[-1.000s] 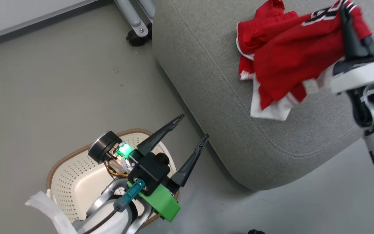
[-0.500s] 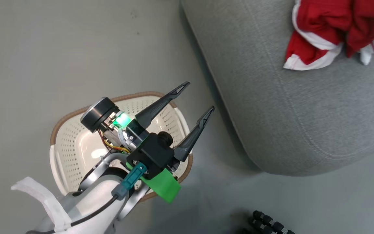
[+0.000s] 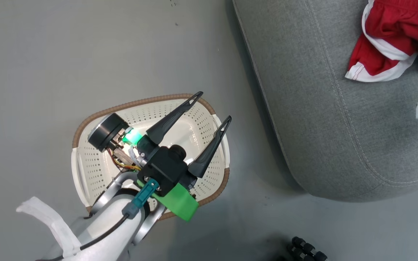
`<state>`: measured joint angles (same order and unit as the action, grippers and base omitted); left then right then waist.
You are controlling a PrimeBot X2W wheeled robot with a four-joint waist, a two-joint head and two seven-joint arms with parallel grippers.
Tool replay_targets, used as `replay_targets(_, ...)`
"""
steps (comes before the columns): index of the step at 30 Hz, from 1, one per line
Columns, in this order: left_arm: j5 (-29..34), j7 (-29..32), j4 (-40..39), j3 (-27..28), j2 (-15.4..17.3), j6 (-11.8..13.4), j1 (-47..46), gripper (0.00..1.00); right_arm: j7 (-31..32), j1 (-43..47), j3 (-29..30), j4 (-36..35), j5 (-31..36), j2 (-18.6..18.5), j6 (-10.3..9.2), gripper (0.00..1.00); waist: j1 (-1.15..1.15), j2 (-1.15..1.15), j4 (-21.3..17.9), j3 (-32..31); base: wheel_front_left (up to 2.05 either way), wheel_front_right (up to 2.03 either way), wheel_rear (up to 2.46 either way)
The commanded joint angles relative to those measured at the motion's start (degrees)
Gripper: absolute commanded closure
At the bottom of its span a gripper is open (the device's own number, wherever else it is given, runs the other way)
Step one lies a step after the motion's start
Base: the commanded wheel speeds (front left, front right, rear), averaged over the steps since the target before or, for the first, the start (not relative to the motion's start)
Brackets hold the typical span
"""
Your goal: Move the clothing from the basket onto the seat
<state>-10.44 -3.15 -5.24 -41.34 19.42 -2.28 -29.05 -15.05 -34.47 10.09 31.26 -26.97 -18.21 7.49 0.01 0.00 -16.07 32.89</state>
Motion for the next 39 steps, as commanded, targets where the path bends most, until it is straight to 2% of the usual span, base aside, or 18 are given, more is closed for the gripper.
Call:
replay_targets(1,-0.62,-0.99,0.64,0.18,-0.31,0.76,1.35,0.0,-0.17,2.94,0.84,-1.83,1.28,0.94,0.0,0.0,-0.01,0.0,-0.24,-3.62,0.0,0.0,0.0)
replay_targets(6,-2.92,-4.4,3.78,1.39,-1.98,3.1,4.75,0.0,-0.17,11.25,1.96,-9.68,5.37,4.84,0.0,0.0,-0.01,0.0,0.5,-8.56,0.0,0.0,0.0)
replay_targets(8,-4.65,-7.3,6.31,2.97,-3.19,5.33,7.19,0.0,-0.17,16.22,-0.62,-15.12,7.2,7.81,0.0,0.0,-0.01,0.0,1.33,-11.92,0.0,0.0,0.0)
replay_targets(10,-5.64,-9.02,7.73,4.53,-3.66,6.83,8.23,0.0,-0.17,19.24,-2.31,-18.22,8.26,9.0,-0.01,0.0,-0.01,0.0,2.21,-13.66,0.0,0.0,0.0)
replay_targets(14,-7.51,-11.12,10.09,8.12,-4.44,9.32,10.42,0.0,-0.17,23.29,-4.9,-23.07,9.64,11.03,-0.01,0.0,-0.01,0.0,4.17,-16.35,0.0,0.0,0.0)
replay_targets(20,-9.0,-12.02,11.81,13.35,-5.15,11.09,12.86,0.0,-0.18,27.35,-7.88,-27.92,12.32,12.19,-0.01,0.0,-0.01,0.0,8.26,-19.78,0.0,0.0,0.0)
replay_targets(31,-7.29,-12.04,10.26,26.41,-6.81,10.83,19.49,0.0,2.95,31.14,-10.48,-32.97,16.36,12.97,0.0,0.0,-0.01,0.0,15.76,-23.7,0.0,0.0,0.0)
replay_targets(39,-5.39,-12.05,11.04,32.57,-8.14,8.15,25.97,0.0,5.21,35.14,-10.51,-35.07,17.49,13.31,-0.01,0.0,-0.01,0.0,17.32,-27.69,0.0,0.0,0.0)
